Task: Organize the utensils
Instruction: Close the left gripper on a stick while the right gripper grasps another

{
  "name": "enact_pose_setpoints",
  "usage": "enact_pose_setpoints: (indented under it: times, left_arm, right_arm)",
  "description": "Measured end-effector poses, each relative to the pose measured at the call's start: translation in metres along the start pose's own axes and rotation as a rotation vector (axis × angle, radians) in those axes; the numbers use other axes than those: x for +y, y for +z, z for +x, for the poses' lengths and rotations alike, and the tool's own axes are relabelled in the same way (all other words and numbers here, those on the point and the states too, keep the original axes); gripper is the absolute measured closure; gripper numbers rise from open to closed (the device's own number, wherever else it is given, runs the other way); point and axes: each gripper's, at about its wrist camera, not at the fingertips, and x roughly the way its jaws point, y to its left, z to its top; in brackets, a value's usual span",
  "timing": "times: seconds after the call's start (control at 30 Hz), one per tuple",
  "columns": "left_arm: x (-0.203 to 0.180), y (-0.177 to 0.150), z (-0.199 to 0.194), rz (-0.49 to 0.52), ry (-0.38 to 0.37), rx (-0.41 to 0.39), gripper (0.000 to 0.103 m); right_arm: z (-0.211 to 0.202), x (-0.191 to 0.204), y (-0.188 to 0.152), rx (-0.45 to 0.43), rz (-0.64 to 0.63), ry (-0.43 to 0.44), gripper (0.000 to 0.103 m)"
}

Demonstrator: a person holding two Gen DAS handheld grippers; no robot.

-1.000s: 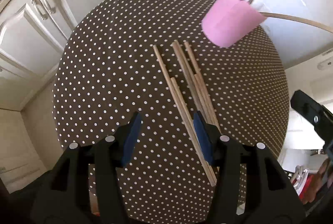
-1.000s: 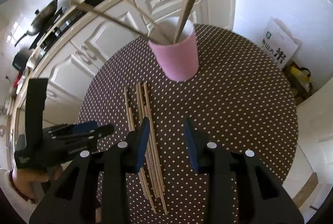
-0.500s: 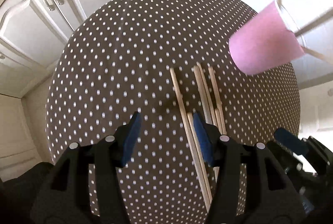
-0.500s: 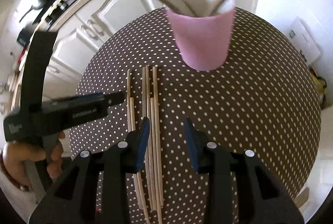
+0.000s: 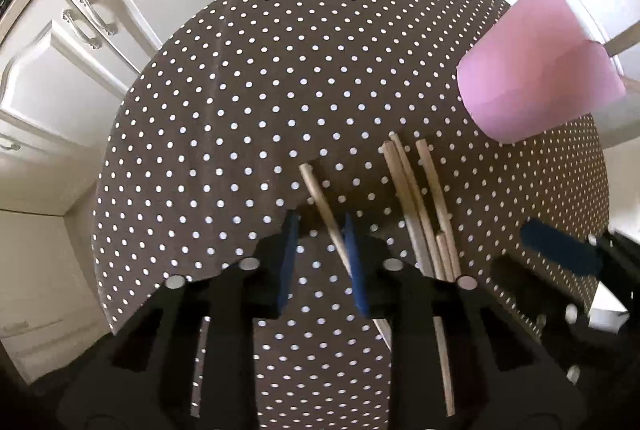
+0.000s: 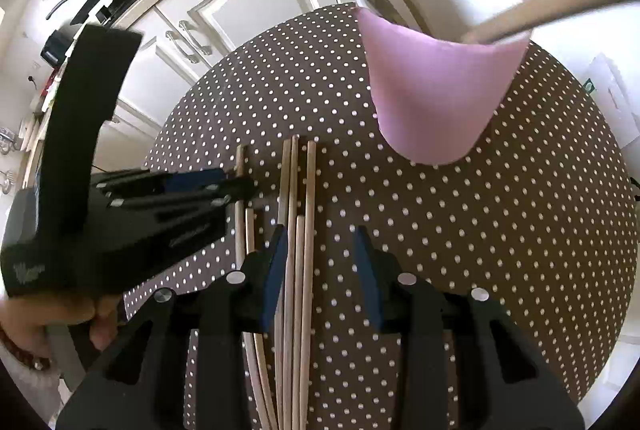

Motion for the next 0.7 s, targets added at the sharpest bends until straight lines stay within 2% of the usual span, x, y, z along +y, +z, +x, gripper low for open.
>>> enact_pose_setpoints:
  times: [0.07,0.37,0.5,0.6,0.7]
  left_arm:
    - [0.002,0.001,0.000,0.005,-0.009,0.007,0.089]
    - [0.044,-0.017,0.003,-0.060,-0.102,0.017,0.095]
    - [0.052,-0.021,0.004,-0.061,-0.107,0.019,0.096]
    - [0.059,-0.028,0.003,-0.081,-0.122,0.023,0.096]
    - [0.062,-0.033,0.003,-0.076,-0.126,0.025,0.096]
  right_arm:
    - [0.005,0.001,0.003,0.001,0.003,0.006,0.071]
    - [0.028,0.013,0.018,0.002,-0.043,-0.041,0.073]
    - [0.039,0.015,0.023,0.018,-0.070,-0.099,0.075]
    - [0.046,0.017,0.026,0.031,-0.078,-0.136,0.082]
    - [0.051,0.022,0.029,0.043,-0.095,-0.157,0.082]
